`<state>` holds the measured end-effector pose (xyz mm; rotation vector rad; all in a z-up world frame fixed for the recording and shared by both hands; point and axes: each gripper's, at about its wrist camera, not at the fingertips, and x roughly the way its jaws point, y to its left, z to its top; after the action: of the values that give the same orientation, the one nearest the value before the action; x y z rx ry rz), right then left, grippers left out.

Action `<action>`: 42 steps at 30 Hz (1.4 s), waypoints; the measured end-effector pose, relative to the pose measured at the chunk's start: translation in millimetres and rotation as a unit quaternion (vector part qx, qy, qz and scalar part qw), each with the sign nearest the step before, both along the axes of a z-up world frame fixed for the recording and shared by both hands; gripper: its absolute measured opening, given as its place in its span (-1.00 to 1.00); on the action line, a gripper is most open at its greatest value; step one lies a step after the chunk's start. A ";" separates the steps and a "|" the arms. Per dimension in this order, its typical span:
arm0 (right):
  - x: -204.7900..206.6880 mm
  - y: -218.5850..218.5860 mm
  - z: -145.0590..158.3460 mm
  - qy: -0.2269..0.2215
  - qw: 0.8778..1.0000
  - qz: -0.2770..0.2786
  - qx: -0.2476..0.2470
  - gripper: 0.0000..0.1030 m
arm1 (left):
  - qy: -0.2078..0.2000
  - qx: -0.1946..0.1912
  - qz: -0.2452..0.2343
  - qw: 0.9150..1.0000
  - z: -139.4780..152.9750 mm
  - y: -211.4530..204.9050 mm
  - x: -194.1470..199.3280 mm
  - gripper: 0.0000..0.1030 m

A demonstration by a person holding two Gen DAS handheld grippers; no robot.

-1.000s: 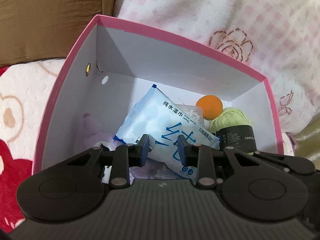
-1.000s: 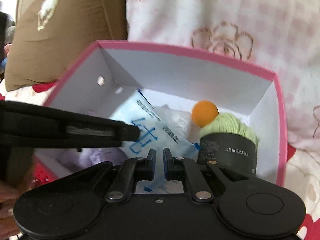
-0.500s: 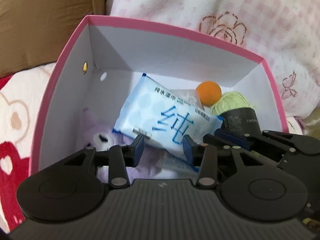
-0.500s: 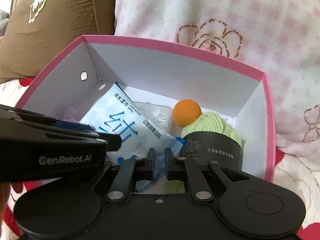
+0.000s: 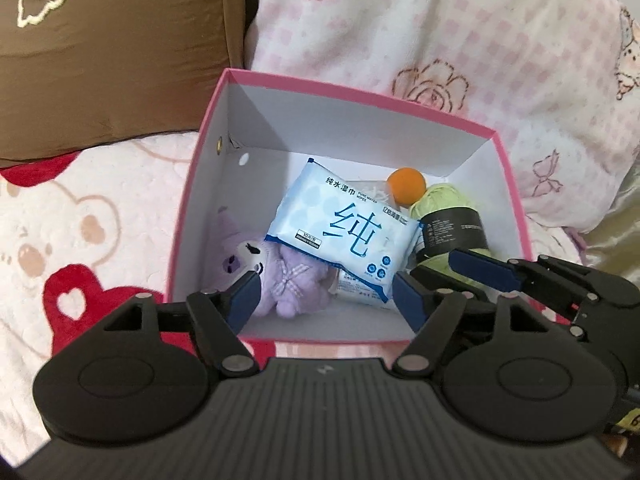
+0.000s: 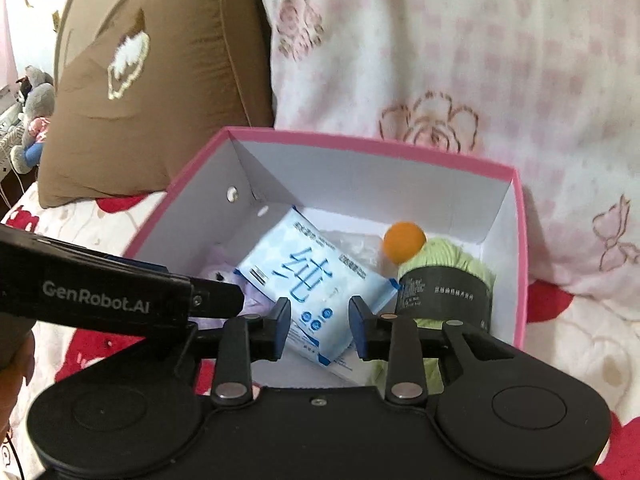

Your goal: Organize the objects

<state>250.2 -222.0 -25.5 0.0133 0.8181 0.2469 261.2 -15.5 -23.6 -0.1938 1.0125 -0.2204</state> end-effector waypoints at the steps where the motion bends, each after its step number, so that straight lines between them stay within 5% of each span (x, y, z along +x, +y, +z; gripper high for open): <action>1: -7.2 0.0 7.3 -0.003 1.000 0.002 0.000 -0.27 | -0.001 0.001 -0.001 1.000 3.7 0.3 -2.6 0.49; 18: -50.2 14.7 63.4 -0.032 0.999 0.004 -0.015 0.07 | -0.033 0.008 0.005 0.999 64.1 25.5 -57.7 0.84; 42: -128.6 18.7 86.1 -0.046 0.999 0.013 -0.020 0.26 | -0.056 0.030 -0.002 0.998 87.1 38.7 -135.5 0.87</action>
<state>121.5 -203.3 60.5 -0.0459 0.7310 0.2541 125.6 23.2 63.5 -0.1234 0.9063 -0.2016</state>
